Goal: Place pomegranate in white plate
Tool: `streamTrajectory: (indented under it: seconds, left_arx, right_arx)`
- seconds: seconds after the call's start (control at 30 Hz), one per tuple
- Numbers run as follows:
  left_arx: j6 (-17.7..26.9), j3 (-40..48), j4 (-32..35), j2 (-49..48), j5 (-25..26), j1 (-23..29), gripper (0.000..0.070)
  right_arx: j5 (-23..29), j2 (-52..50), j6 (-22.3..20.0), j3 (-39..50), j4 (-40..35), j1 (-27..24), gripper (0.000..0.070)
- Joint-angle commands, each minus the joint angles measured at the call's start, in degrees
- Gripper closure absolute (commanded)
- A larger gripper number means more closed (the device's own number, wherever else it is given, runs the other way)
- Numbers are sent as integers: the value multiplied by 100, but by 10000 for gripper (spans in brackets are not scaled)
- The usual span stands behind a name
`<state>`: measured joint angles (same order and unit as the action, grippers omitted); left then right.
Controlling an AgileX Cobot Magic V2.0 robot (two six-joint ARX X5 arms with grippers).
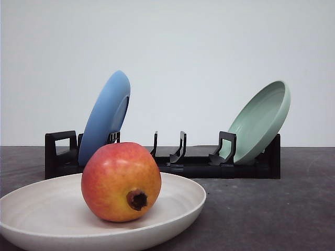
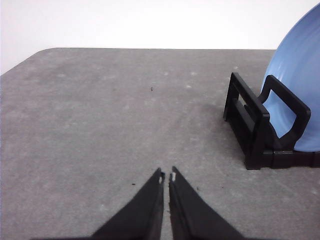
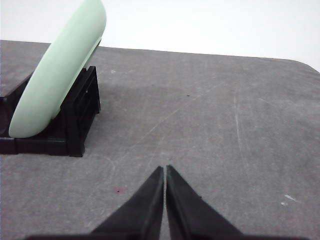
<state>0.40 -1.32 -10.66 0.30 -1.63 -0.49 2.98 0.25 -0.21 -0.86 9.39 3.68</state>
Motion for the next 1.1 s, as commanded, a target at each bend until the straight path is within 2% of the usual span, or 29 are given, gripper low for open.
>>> streamTrajectory:
  seconds: [0.0, 1.07]
  left_arx:
    - [24, 66, -7, -13, 13, 11, 700]
    - [24, 66, -7, -13, 12, 11, 700]
  right_arx:
    - [4, -4, -28, 17, -33, -7, 699]
    - [4, -4, -28, 17, -33, -7, 700]
